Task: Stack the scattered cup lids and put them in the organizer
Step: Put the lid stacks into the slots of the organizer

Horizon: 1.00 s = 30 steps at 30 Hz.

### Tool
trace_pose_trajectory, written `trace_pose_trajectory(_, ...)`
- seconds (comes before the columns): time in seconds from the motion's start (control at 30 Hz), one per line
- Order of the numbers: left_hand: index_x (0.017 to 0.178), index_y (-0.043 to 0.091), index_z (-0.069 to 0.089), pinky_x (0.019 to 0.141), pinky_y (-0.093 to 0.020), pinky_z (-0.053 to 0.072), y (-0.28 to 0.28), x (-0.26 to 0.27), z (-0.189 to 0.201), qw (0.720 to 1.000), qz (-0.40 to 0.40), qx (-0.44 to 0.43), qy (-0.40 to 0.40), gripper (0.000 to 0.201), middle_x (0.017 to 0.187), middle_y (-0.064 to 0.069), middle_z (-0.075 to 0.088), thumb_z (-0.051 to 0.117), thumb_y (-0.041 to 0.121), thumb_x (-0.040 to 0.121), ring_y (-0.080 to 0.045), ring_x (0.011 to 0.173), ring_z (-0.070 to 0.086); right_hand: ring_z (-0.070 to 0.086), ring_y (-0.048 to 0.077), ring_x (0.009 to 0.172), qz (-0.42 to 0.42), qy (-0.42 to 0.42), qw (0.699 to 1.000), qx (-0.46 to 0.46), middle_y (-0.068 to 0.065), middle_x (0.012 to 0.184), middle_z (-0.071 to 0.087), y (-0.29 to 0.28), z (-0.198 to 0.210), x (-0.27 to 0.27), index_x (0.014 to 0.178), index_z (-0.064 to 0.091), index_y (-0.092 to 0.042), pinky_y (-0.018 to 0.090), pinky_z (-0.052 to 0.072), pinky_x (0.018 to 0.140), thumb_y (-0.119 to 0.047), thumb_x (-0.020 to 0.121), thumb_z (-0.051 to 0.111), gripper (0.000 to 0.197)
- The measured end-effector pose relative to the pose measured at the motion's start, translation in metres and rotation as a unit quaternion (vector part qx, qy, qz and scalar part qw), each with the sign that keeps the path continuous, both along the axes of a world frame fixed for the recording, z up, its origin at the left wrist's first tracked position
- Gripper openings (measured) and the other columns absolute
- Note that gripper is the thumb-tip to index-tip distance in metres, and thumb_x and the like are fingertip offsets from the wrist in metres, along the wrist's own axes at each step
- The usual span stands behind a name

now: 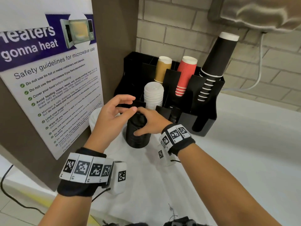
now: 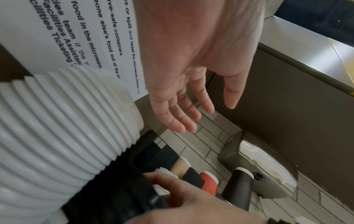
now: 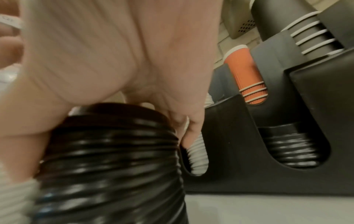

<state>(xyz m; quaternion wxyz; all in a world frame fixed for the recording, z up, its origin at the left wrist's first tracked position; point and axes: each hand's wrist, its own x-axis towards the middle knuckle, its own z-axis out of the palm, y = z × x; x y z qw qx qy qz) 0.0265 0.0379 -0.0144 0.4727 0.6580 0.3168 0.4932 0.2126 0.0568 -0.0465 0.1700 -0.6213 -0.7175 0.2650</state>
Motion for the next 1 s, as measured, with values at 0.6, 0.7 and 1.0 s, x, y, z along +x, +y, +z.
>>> trace_pose_trajectory(0.6, 0.141, 0.034, 0.044, 0.097, -0.046, 0.053, -0.017, 0.036, -0.012, 0.986, -0.165, -0.011, 0.008, 0.092, 0.139, -0.001, 0.048, 0.088, 0.022, 0.061, -0.018, 0.127, 0.052, 0.058, 0.031, 0.110, -0.048, 0.492, 0.867, 0.054, 0.025, 0.126, 0.055, -0.089, 0.031, 0.018, 0.139, 0.043, -0.020, 0.039, 0.051, 0.087, -0.011, 0.083, 0.061, 0.059)
trace_pose_trajectory(0.7, 0.141, 0.036, 0.044, 0.097, -0.047, 0.052, -0.018, 0.039, -0.011, 0.984, -0.179, -0.008, 0.016, 0.093, 0.139, 0.001, 0.048, 0.087, 0.031, 0.059, -0.017, 0.126, 0.053, 0.058, 0.037, 0.113, -0.060, 0.488, 0.870, 0.047, 0.028, 0.128, 0.054, -0.095, 0.034, 0.025, 0.141, 0.043, -0.019, 0.051, 0.048, 0.092, -0.011, 0.083, 0.060, 0.061)
trace_pose_trajectory(1.0, 0.139, 0.035, 0.045, 0.100, -0.050, 0.049, -0.023, 0.046, -0.010, 0.986, -0.167, -0.007, 0.011, 0.093, 0.138, 0.006, 0.049, 0.088, 0.034, 0.056, -0.014, 0.127, 0.052, 0.061, 0.035, 0.112, -0.071, 0.468, 0.880, 0.043, 0.019, 0.124, 0.060, -0.103, 0.039, 0.030, 0.139, 0.046, -0.021, 0.050, 0.052, 0.092, -0.009, 0.082, 0.065, 0.062)
